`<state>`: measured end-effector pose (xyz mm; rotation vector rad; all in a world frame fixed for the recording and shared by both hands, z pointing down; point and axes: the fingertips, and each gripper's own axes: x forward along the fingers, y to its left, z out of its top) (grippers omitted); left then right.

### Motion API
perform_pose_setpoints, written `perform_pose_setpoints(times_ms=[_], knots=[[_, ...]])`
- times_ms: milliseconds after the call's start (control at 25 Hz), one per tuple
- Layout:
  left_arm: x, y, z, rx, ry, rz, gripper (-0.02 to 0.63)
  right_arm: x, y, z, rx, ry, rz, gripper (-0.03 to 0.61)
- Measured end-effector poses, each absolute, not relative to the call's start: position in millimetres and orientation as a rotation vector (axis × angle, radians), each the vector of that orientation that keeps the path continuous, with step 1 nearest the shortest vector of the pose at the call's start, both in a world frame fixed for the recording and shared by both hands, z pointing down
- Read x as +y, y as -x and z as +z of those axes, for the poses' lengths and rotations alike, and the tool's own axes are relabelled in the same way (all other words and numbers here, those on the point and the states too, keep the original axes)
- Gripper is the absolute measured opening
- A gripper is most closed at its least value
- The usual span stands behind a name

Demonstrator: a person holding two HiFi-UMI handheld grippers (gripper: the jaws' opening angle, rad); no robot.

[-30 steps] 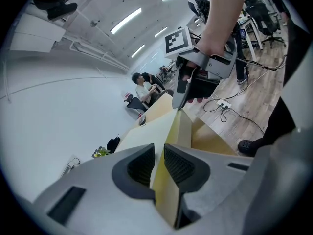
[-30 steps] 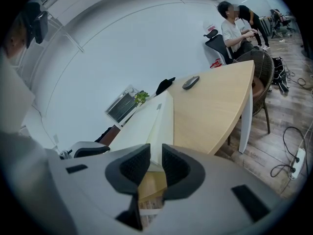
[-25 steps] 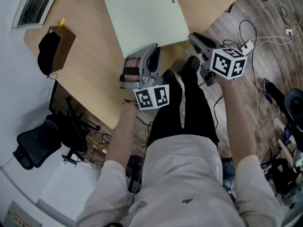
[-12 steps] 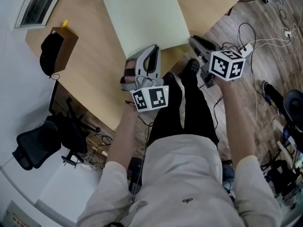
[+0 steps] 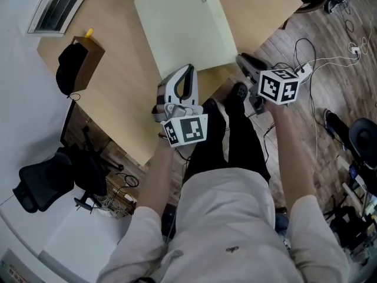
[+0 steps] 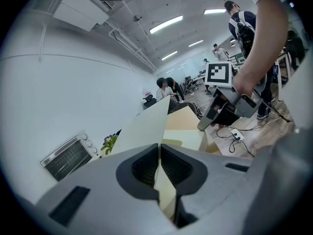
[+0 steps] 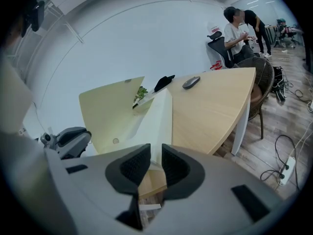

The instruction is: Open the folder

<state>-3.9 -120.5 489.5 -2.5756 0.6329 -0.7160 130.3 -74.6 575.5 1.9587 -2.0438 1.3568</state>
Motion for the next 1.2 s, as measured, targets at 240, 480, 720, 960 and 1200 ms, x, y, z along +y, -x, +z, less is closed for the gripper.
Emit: perform_pose_setpoints(times_ms=[240, 480, 720, 960, 1200], knots=[[-127.9, 18.5, 474.1, 0.775, 2.556, -0.661, 0.020, -73.4, -131.0, 576.0, -2.003, -1.942, 1.326, 0.071], [-134.8, 34.5, 465.8, 0.939, 2.546, -0.629, 0.018, -73.2, -129.9, 575.7, -1.978, -1.921, 1.314, 0.071], [-145.9, 49.0, 469.1, 1.053, 2.560, -0.647, 0.020, -75.1, -127.1, 576.4, -1.948, -1.896, 1.286, 0.072], [-157.3, 63.2, 470.1, 1.190, 2.511, -0.657, 0.018, -74.8, -127.1, 577.0, -1.934, -1.899, 1.294, 0.072], [-173.6, 83.5, 467.0, 1.334, 2.518, -0.635, 0.020, -75.4, -126.9, 576.4, -1.935, -1.896, 1.288, 0.074]])
